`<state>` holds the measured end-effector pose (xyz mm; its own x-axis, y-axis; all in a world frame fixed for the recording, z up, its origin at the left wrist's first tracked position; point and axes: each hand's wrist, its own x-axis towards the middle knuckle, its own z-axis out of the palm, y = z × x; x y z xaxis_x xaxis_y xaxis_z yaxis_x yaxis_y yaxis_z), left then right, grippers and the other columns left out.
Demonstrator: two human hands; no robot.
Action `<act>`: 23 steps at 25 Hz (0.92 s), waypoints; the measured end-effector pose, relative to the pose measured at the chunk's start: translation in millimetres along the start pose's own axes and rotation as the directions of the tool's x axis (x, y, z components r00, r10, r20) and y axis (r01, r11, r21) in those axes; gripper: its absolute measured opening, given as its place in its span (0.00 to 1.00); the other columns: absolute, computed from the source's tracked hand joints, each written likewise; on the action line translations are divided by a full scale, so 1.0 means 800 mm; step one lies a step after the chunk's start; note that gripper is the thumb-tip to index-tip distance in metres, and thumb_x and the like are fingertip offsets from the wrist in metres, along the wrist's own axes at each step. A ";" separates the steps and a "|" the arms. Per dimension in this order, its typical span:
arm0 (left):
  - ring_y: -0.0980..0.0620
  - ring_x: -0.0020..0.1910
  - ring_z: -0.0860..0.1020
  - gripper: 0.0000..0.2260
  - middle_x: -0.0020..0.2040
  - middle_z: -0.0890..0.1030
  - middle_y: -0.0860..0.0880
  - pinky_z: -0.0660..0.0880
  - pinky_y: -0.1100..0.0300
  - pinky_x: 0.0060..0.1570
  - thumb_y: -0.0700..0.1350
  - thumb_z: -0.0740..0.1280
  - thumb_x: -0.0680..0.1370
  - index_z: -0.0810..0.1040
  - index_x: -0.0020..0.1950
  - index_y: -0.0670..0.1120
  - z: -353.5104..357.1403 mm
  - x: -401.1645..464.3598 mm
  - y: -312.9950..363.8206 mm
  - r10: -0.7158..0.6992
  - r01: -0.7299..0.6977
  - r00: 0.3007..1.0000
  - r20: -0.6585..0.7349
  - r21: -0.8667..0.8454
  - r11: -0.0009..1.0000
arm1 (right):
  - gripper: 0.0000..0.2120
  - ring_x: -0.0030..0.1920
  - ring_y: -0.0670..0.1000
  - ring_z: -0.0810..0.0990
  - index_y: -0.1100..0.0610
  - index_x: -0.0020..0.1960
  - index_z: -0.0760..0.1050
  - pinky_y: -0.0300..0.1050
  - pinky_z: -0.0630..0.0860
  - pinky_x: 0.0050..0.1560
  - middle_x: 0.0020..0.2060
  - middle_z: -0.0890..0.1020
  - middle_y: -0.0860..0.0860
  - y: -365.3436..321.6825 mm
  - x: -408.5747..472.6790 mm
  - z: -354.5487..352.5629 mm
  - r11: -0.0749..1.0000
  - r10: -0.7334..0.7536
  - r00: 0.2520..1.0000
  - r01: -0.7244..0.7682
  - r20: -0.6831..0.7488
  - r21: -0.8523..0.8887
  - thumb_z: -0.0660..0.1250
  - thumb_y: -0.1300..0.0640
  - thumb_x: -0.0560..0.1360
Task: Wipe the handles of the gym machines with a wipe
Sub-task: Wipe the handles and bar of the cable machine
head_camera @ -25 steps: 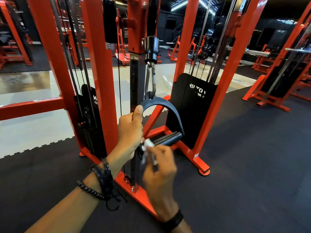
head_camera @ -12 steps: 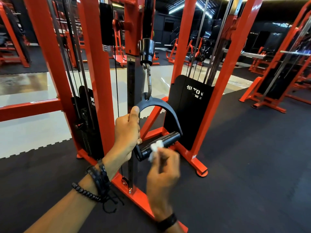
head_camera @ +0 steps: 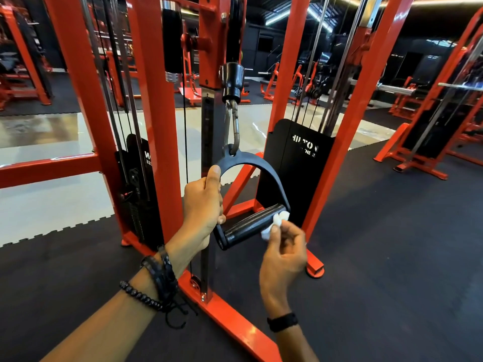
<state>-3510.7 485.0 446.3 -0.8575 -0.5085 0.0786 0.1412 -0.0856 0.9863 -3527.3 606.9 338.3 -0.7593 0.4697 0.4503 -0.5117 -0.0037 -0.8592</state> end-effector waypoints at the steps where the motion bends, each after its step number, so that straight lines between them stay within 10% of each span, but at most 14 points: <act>1: 0.57 0.20 0.60 0.21 0.22 0.62 0.55 0.60 0.63 0.20 0.58 0.59 0.83 0.67 0.35 0.47 -0.001 0.000 0.000 0.001 -0.001 1.000 0.000 0.001 1.000 | 0.11 0.44 0.53 0.82 0.48 0.51 0.77 0.48 0.78 0.45 0.45 0.82 0.53 -0.005 -0.017 0.000 0.999 -0.024 0.999 0.024 0.029 0.021 0.68 0.64 0.77; 7: 0.56 0.20 0.60 0.22 0.23 0.61 0.54 0.61 0.62 0.19 0.58 0.59 0.83 0.66 0.35 0.46 -0.003 0.001 0.000 0.020 -0.020 1.000 -0.002 0.010 1.000 | 0.04 0.41 0.52 0.79 0.59 0.50 0.81 0.34 0.73 0.39 0.43 0.77 0.51 -0.036 0.011 0.012 0.951 -0.254 0.955 0.276 0.153 -0.142 0.71 0.64 0.76; 16: 0.56 0.21 0.60 0.21 0.24 0.61 0.54 0.61 0.63 0.20 0.58 0.59 0.83 0.66 0.36 0.47 -0.009 0.002 0.002 0.017 -0.017 1.000 0.008 0.015 1.000 | 0.05 0.39 0.48 0.78 0.59 0.48 0.83 0.35 0.74 0.39 0.43 0.79 0.53 -0.031 0.063 -0.006 0.922 -0.236 0.965 0.261 0.117 -0.288 0.71 0.66 0.74; 23: 0.55 0.21 0.58 0.21 0.25 0.60 0.51 0.59 0.63 0.20 0.57 0.59 0.83 0.65 0.35 0.47 -0.010 0.005 -0.001 0.007 -0.007 1.000 0.015 -0.006 1.000 | 0.08 0.45 0.46 0.76 0.60 0.54 0.81 0.38 0.75 0.45 0.45 0.76 0.53 -0.048 -0.053 0.006 0.860 -0.384 0.793 0.493 0.472 -0.129 0.69 0.67 0.76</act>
<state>-3510.0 476.3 445.0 -0.8639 -0.4959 0.0878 0.1502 -0.0874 0.9848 -3477.9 582.7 353.4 -0.5957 -0.0426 0.8021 -0.7630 0.3422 -0.5484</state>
